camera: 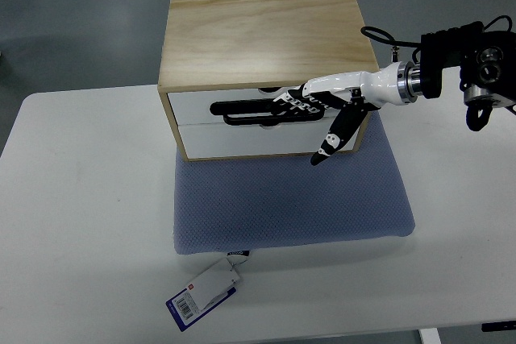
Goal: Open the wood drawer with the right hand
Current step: 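Pull the upper white drawer toward the robot with the right hand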
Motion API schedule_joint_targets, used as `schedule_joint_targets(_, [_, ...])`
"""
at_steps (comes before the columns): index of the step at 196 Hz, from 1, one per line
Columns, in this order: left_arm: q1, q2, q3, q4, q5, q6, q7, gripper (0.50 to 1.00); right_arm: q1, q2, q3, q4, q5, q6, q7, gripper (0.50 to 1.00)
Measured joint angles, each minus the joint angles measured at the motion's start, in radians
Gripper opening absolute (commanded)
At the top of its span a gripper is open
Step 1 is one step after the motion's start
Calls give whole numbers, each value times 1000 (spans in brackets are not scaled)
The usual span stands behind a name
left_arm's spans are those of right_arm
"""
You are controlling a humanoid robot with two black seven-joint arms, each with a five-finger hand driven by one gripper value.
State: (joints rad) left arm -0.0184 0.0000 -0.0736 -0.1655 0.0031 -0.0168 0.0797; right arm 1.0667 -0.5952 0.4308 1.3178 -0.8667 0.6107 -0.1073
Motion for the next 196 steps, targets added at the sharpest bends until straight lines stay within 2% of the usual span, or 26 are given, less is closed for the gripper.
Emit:
schedule_joint_targets(102, [0,0,0,0,0,0,0,1000,4,0,-5,22,-2,0,0,954])
schedule_joint_targets(196, [0,0,0,0,0,0,0,1000,-11,-20,-4,112,-1,0,-1,954])
